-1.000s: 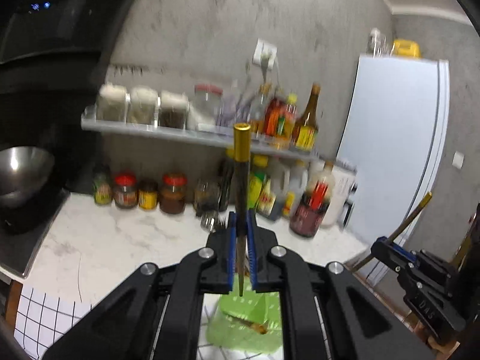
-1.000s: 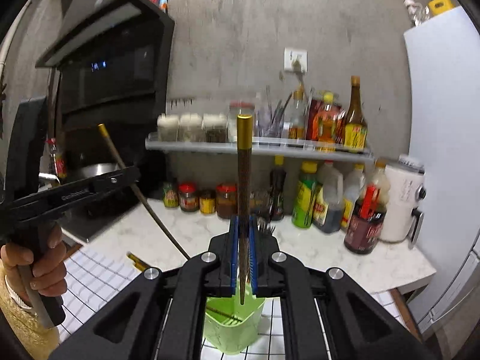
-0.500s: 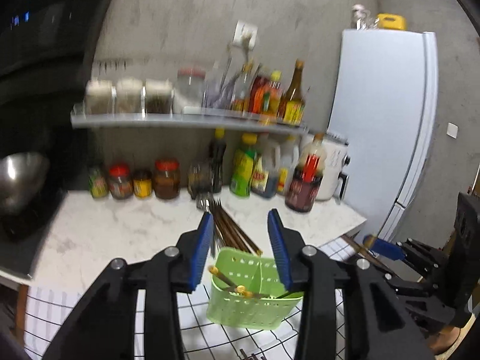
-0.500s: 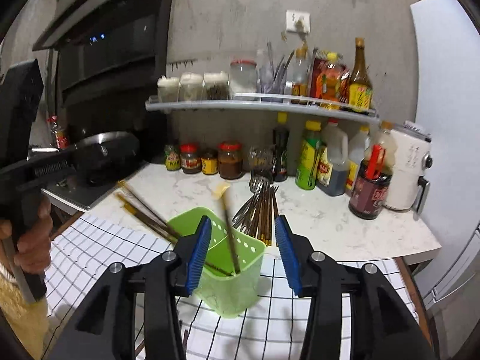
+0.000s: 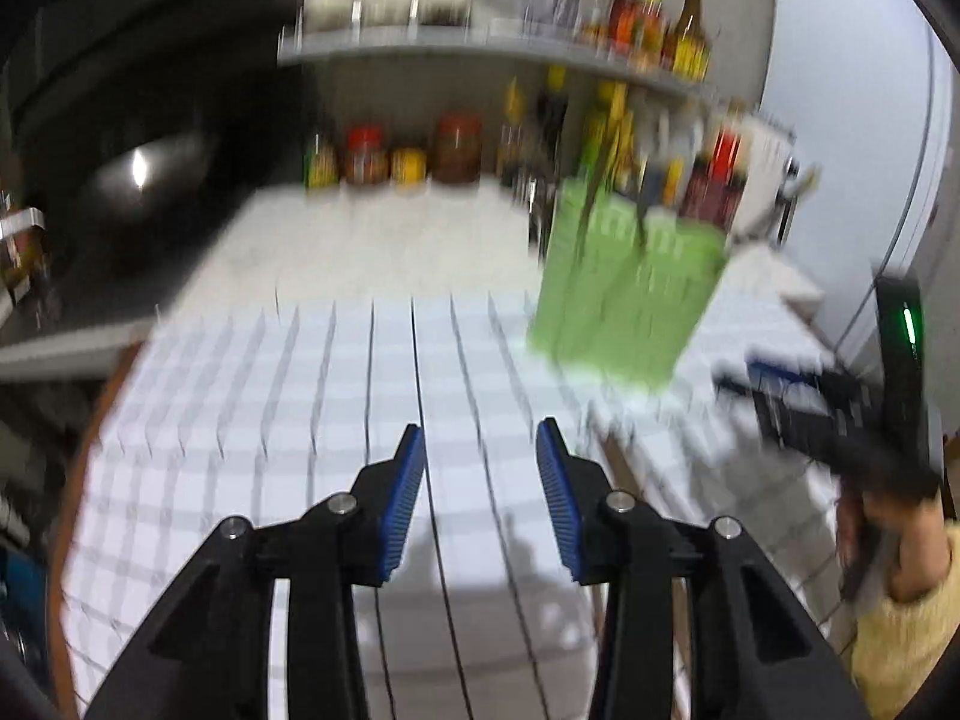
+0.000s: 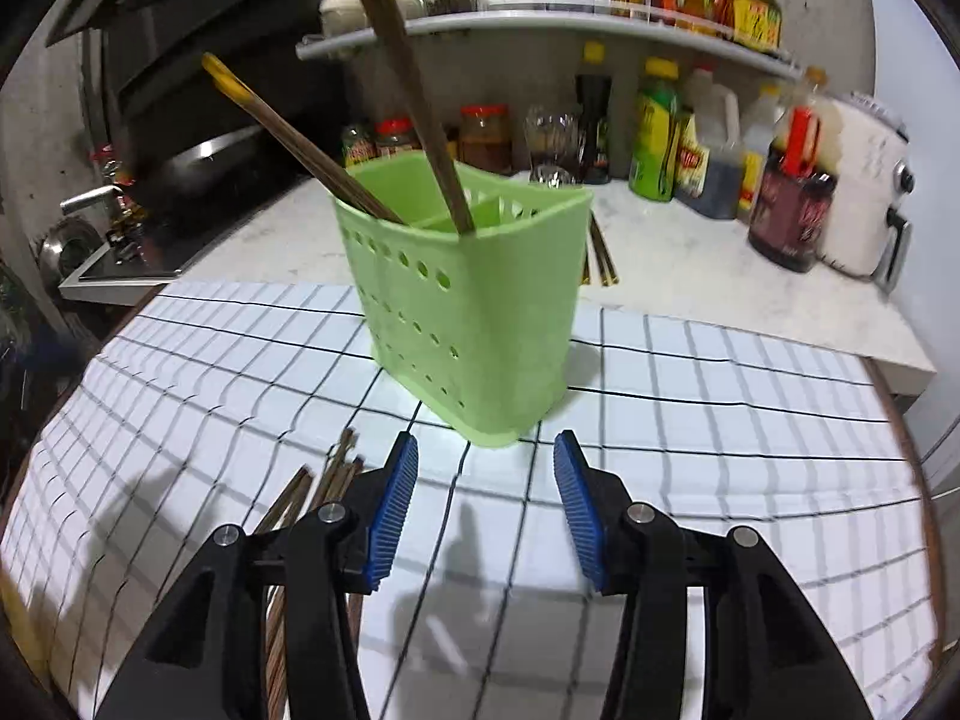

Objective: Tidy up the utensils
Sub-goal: 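Move both open tools back down over the chopsticks on the mat, then close left tool on a chopstick while right tool closes on another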

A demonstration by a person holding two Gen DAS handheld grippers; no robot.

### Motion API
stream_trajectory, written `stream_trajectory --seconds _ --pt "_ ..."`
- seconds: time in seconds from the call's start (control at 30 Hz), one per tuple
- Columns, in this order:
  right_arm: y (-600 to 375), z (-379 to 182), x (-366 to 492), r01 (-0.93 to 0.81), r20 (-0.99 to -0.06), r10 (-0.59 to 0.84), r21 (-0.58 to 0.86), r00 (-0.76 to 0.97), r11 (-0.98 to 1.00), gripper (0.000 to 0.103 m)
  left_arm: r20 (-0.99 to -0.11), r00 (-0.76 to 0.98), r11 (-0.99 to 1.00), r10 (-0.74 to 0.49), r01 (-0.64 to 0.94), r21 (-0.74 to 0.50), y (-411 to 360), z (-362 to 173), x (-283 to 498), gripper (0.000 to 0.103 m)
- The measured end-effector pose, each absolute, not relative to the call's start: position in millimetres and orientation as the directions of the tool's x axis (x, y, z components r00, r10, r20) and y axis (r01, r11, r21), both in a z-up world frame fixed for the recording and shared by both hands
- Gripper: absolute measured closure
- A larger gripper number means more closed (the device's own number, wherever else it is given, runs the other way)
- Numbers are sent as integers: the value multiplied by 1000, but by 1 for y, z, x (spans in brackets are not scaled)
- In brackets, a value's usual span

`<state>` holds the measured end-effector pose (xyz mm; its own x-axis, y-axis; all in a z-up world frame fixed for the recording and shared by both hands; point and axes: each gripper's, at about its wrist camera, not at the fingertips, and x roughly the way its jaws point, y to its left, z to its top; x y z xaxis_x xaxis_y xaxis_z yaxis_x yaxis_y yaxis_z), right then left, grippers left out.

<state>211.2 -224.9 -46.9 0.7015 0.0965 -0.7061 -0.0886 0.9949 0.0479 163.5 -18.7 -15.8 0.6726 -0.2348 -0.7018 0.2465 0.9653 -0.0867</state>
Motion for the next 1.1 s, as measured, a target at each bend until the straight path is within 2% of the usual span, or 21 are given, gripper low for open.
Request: stream_trajectory --seconds 0.1,0.2,0.37,0.57,0.83,1.1 --pt "-220 -59 230 -74 -726 70 27 684 997 55 -744 626 966 -233 234 -106 -13 -44 161 65" --pt "-225 -64 243 -29 -725 4 -22 688 999 56 -750 619 966 -233 235 -107 -10 -50 159 65" --pt "-250 -64 252 55 -718 -39 0 695 998 56 -749 619 962 -237 255 -94 -12 -50 152 65" --pt "-266 -64 260 79 -742 -42 15 669 997 56 -767 590 949 -253 306 -77 -22 -58 140 65" --pt "-218 -42 141 -131 -740 131 58 660 990 55 -805 487 891 -340 440 -110 -48 -72 98 65" --pt "-196 -70 52 -189 -760 193 94 621 977 55 -828 470 877 -305 477 -53 -69 -91 66 65"
